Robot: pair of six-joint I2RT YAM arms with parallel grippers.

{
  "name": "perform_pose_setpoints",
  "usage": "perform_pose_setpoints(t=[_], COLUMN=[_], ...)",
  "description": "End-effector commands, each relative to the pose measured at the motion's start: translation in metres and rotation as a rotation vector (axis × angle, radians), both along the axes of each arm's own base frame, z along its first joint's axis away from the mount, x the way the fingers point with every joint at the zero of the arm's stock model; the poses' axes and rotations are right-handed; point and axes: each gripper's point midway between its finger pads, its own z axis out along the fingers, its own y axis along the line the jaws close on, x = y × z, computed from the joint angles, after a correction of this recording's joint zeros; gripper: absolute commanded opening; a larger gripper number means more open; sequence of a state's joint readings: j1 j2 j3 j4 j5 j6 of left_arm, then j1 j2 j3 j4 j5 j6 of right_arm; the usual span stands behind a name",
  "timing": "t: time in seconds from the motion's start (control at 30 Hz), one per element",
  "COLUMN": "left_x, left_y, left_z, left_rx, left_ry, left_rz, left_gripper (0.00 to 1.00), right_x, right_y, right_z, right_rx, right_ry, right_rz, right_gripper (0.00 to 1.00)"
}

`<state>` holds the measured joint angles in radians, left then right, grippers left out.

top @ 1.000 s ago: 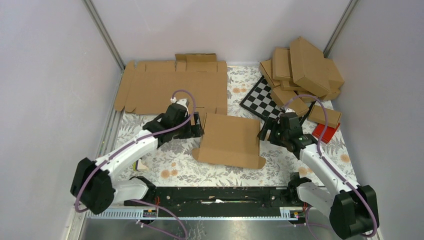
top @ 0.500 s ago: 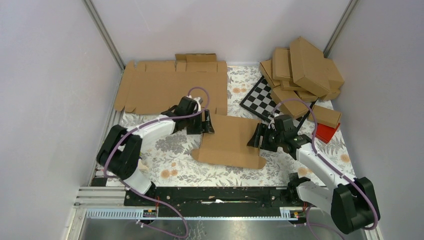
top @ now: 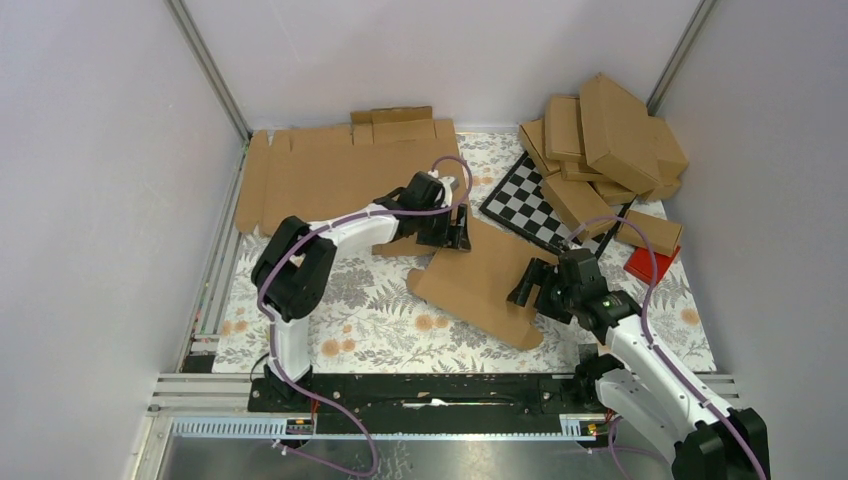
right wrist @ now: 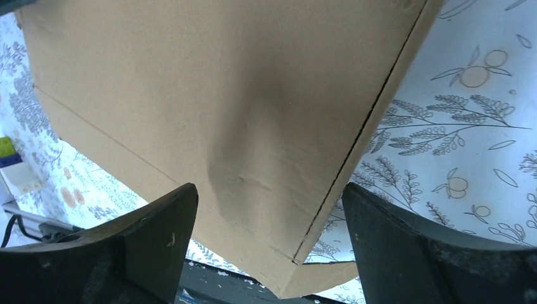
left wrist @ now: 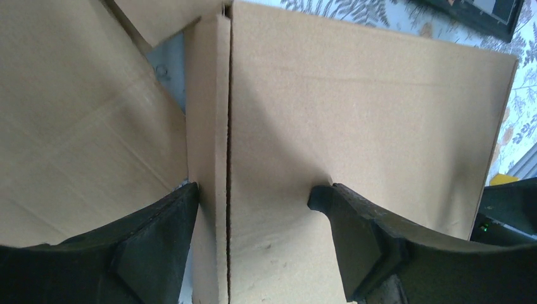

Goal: Fold the paper box

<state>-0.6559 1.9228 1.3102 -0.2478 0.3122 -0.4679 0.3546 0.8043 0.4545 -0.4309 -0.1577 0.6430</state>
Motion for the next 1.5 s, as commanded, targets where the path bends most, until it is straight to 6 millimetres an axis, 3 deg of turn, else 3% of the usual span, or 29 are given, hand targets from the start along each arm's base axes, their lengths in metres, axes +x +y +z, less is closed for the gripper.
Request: perform_pose_setpoints(t=[0.0,0.2,0.3,0.43,0.67,0.93,1.13,1.3,1.47], left_x=[0.025,0.015,-0.003,-0.03,-0.087,-0.113,-0.112,-0.108,-0.11], left_y=[-0.027,0.031,0.065,0.097,0.121,0.14,0.169,0.175,0.172], left_z=[0.046,0.073,0.085,0.092,0.069,0.053,0.044,0.04,0.045], left_rx=[-0.063,-0.014,0.002,0.027,-0.047,-0.047,-0.051,-0.07,-0.113], left_ry=[-0.141,-0.194,-0.22,-0.223,-0.121,-0.07,-0.037,0.004,0.002], left_rz=[-0.008,0.121,0.172,0.212,0.261,0.295,0.389,0.436,0.423], left_gripper=[0.75,0.83,0.87,0.9,0.89,0.9,0.93,0.93,0.93], right_x=[0.017,0.036,0.045,0.061,0.085,0.125,0.152,0.177,0.184], right_y=[-0.009,-0.058,-0.063,-0.049,-0.006,0.042,0.054,0.041,0.019], right_z=[0.014,0.041,0.058,0.079,0.115,0.107,0.102,0.094,0.069], right_rx=[-0.027,-0.253,-0.27,-0.259,-0.196,-0.089,-0.049,0.128,0.076], right_ry=[-0.055,-0.171,-0.209,-0.293,-0.392,-0.309,-0.289,-0.226,-0.193], right_rz=[-0.101,-0.253,-0.285,-0.181,0.083,0.22,0.217,0.163,0.125], right_gripper=[0.94,1.0,1.0,1.0,1.0,0.99,0.99,0.94,0.95])
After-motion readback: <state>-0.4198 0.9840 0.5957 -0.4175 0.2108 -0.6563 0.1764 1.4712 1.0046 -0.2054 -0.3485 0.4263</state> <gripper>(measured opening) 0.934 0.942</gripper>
